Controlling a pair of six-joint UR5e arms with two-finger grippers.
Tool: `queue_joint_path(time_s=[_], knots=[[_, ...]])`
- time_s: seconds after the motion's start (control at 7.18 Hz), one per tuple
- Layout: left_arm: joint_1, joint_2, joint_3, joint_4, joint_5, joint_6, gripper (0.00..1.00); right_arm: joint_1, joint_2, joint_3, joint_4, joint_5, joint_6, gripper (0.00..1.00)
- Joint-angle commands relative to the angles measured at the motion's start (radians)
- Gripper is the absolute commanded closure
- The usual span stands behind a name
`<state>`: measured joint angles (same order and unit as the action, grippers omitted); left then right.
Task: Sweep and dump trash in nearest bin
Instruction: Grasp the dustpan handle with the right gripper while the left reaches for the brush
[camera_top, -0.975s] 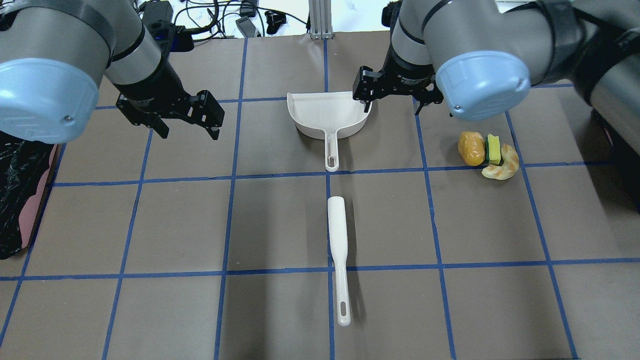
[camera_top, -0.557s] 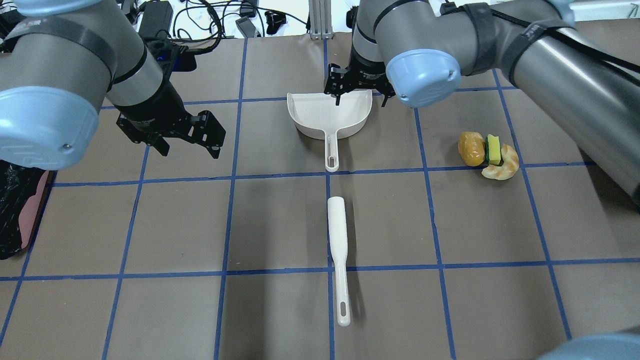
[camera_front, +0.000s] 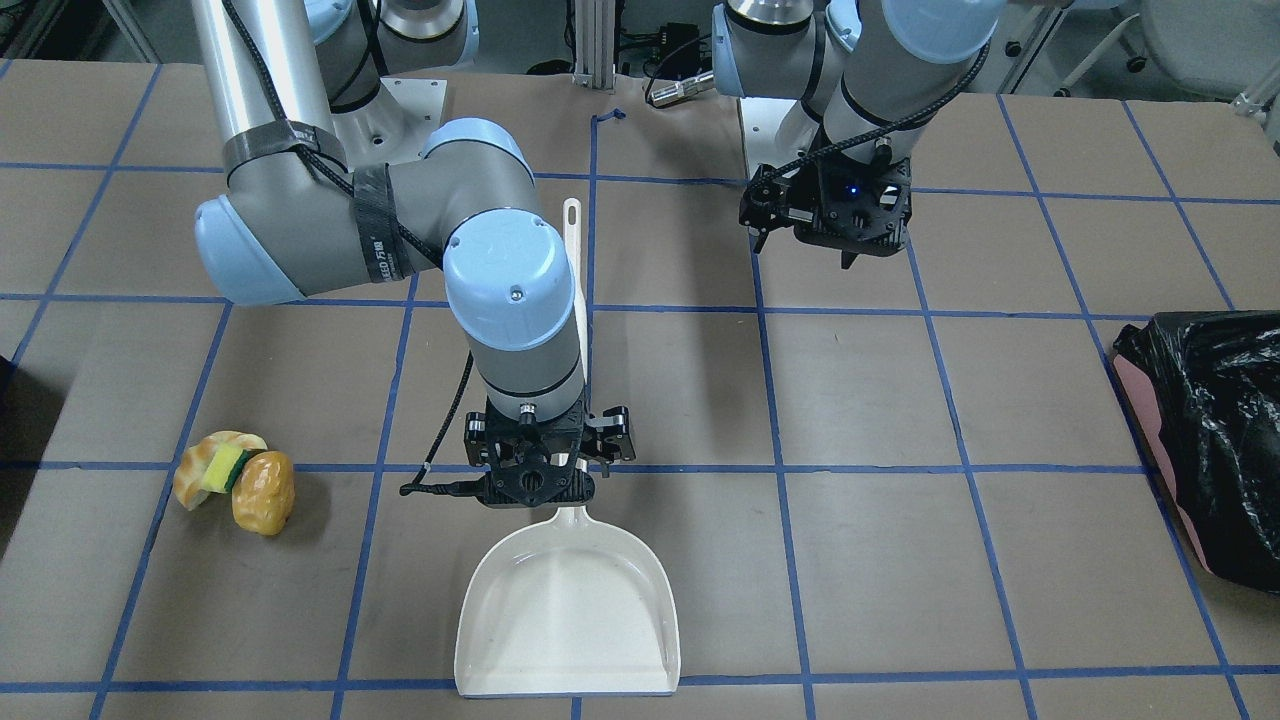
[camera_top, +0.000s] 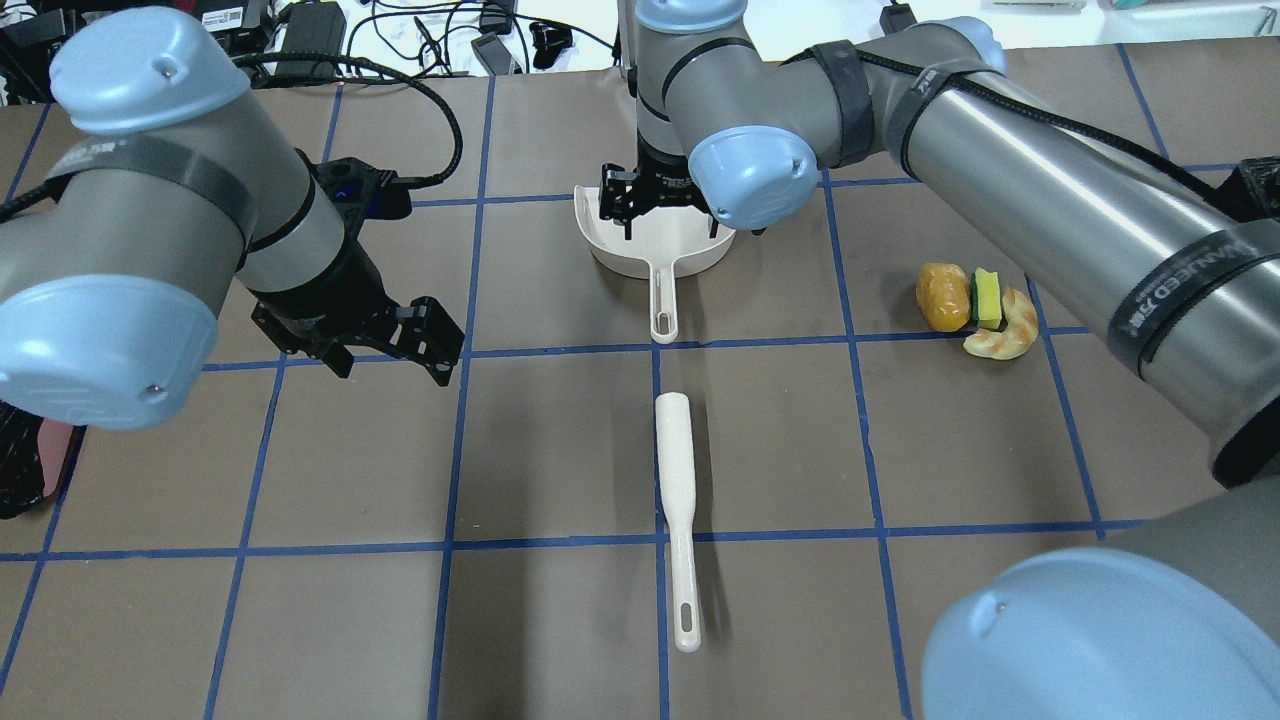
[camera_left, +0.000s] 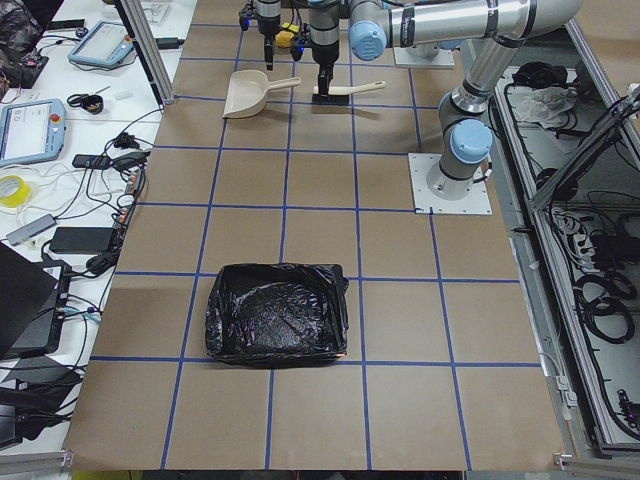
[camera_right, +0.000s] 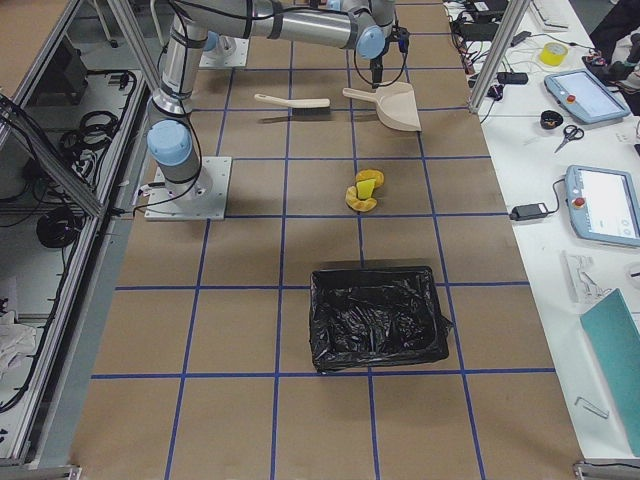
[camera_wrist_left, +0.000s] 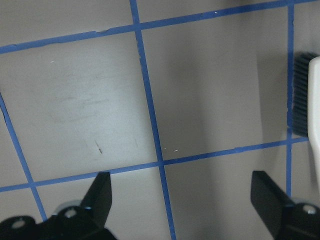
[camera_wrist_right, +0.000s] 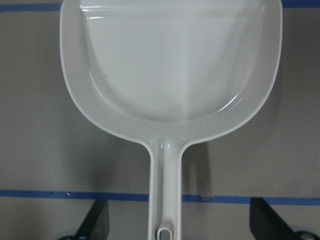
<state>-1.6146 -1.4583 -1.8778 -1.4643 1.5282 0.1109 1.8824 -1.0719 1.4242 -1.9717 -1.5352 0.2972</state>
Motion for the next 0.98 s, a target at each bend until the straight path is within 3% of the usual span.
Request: queue_joint_path(time_s=[0.0,0.28,0.7,0.84], knots=[[-0.088,0.018,-0.038,0.001,0.001,-0.036,0.0,0.003,0.016,0.07,-0.039,-0.02,0.002,0.04],[-0.183,0.013,-0.066,0.053,0.0,-0.155,0.0,0.052,0.05,0.073,-0.091,-0.019,0.011,0.04],[-0.31,-0.014,-0.222,0.313,-0.053,-0.325,0.0,0.05,0.053,0.084,-0.082,-0.022,-0.009,0.09],[-0.352,-0.019,-0.228,0.315,-0.049,-0.368,0.0,0.049,0.052,0.093,-0.085,-0.02,-0.007,0.12]])
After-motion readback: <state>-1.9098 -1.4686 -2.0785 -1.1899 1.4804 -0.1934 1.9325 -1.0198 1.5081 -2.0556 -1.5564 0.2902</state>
